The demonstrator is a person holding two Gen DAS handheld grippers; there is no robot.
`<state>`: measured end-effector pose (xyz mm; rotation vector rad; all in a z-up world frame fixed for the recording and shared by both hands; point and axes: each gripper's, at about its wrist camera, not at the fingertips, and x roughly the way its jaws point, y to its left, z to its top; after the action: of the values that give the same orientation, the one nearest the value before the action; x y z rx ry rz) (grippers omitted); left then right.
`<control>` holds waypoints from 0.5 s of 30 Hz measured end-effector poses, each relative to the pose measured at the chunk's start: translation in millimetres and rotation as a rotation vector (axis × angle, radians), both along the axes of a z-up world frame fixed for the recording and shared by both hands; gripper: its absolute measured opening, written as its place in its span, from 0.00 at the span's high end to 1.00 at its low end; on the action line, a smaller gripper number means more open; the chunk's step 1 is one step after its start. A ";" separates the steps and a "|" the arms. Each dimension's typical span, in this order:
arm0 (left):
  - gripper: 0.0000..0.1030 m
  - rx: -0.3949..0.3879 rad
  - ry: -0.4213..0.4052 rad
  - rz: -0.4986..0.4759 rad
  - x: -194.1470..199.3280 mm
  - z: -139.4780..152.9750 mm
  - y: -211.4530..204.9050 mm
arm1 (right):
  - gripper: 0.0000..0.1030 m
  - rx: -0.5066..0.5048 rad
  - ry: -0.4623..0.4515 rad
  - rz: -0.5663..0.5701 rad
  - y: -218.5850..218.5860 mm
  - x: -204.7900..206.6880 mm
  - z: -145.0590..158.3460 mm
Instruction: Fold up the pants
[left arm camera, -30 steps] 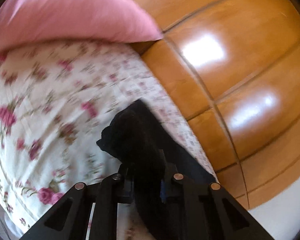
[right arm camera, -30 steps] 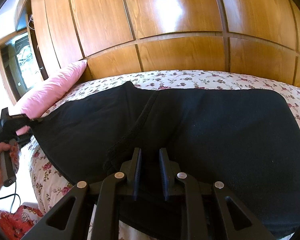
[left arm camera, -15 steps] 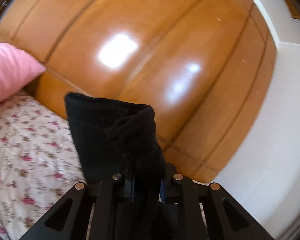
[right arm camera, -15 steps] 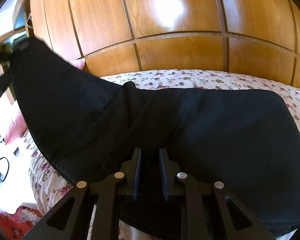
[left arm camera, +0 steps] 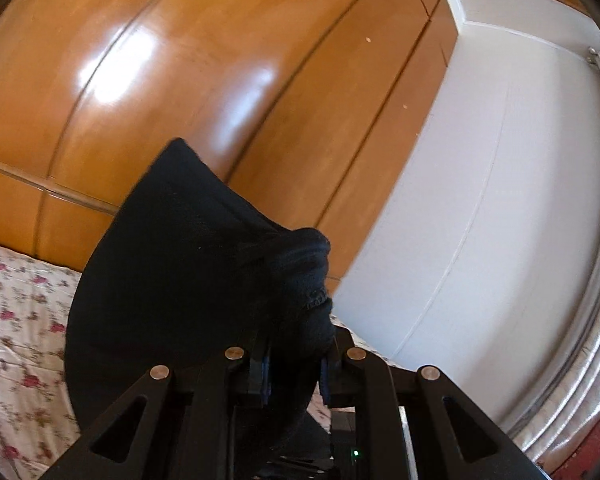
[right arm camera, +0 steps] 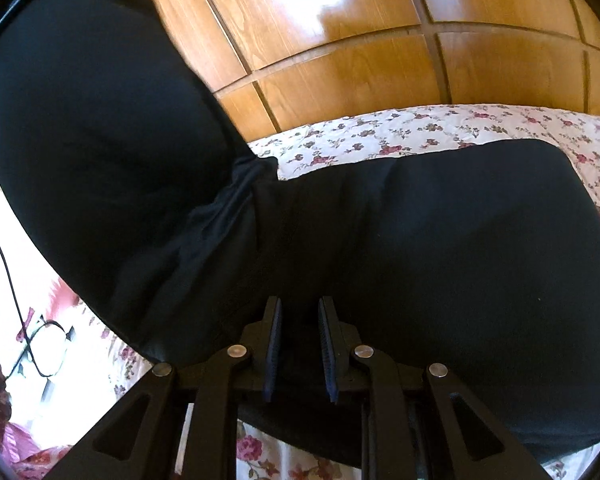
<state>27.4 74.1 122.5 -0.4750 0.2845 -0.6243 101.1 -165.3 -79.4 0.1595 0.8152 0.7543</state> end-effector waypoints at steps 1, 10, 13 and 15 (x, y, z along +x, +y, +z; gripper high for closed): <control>0.84 0.003 0.002 -0.005 1.5 -1.5 -1.3 | 0.78 0.011 0.009 -0.002 -2.2 0.3 0.6; 0.84 0.097 0.073 -0.137 21.1 -43.2 -54.1 | 0.77 0.080 0.047 -0.144 -56.7 12.7 14.6; 0.84 0.153 0.107 -0.160 32.6 -68.0 -78.8 | 0.74 0.102 0.050 -0.213 -84.5 17.3 23.3; 0.84 0.201 0.130 -0.172 38.7 -82.1 -92.9 | 0.53 0.107 0.046 -0.263 -102.9 18.6 28.3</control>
<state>66.2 -18.8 40.4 -0.3001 0.5104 -0.7253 119.7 -268.1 -51.1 0.3743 0.7795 0.5472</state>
